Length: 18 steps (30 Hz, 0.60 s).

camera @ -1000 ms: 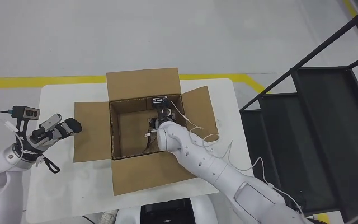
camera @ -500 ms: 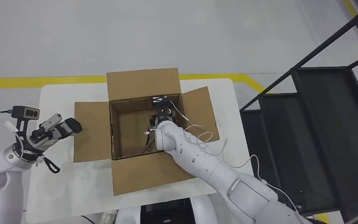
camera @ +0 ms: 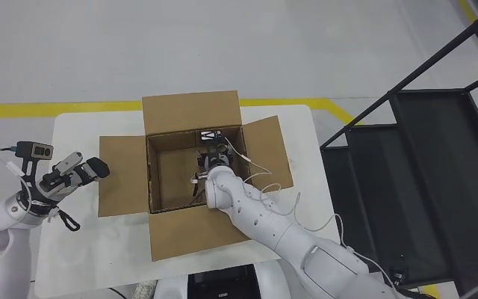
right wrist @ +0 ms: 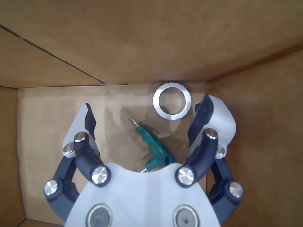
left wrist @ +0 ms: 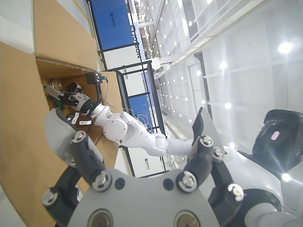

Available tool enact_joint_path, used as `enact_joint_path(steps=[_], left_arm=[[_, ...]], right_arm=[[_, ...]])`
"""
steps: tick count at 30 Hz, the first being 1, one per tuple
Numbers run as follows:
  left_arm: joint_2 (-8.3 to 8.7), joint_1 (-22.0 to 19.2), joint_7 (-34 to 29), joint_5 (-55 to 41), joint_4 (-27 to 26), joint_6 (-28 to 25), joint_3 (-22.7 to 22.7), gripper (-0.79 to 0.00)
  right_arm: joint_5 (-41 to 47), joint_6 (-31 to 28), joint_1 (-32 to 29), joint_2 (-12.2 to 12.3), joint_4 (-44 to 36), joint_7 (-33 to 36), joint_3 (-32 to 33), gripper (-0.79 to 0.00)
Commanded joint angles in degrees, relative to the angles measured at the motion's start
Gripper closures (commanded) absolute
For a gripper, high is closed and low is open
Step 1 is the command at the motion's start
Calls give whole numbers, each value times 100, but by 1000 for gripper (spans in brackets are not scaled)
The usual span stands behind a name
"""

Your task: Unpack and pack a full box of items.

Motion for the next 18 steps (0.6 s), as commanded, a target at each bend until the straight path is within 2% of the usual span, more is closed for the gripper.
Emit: enact_joint_path(steps=[1,7,18], left_arm=[[0,0,0,0,0,0,0,-785],[0,0,0,0,0,0,0,-785],[0,0,0,0,0,0,0,-785]], right_arm=[[-89,0,-54,29,-180,139,57,-785],[-412,-37,-302,162,-917,745,284,-785],[-412,-37,-302,162,-917,745,284,-785]])
